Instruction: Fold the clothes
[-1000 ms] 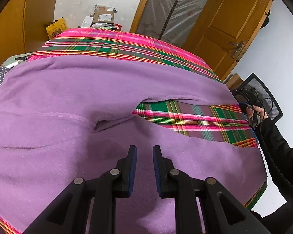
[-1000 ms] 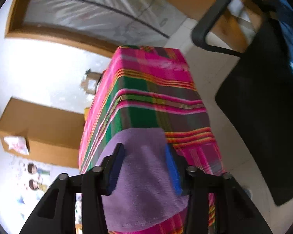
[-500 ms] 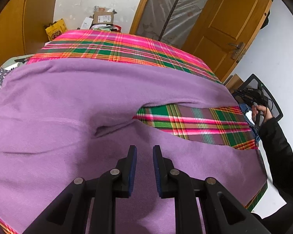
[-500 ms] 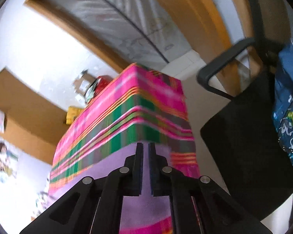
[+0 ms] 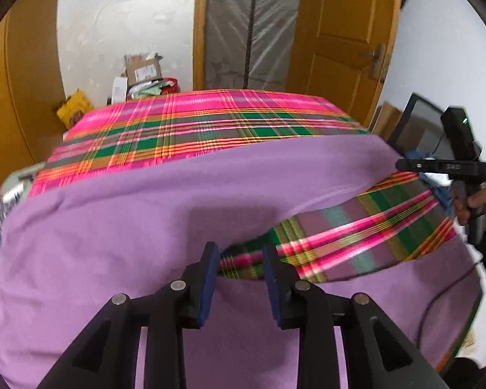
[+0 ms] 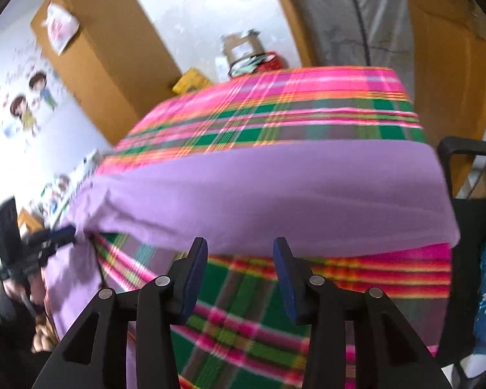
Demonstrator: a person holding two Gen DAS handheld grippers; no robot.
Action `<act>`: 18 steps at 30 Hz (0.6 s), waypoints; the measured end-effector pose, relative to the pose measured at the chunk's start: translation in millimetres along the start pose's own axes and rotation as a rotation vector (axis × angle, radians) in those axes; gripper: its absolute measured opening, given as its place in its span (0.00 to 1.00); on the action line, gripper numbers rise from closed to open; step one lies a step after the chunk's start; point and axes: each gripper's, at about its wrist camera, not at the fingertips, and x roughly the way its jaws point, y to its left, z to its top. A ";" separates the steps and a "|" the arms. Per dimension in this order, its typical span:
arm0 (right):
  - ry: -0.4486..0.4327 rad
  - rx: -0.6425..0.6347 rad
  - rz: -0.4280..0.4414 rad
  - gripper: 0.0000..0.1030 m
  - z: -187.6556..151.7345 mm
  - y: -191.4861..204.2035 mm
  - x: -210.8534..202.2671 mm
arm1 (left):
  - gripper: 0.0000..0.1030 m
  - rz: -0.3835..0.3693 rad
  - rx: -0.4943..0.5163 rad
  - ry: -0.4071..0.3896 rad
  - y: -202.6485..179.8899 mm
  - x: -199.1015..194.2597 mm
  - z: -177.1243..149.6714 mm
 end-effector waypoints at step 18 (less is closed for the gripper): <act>0.131 -0.443 -0.165 0.43 -7.5 39.8 44.6 | 0.02 -0.055 0.087 0.068 1.4 42.1 2.0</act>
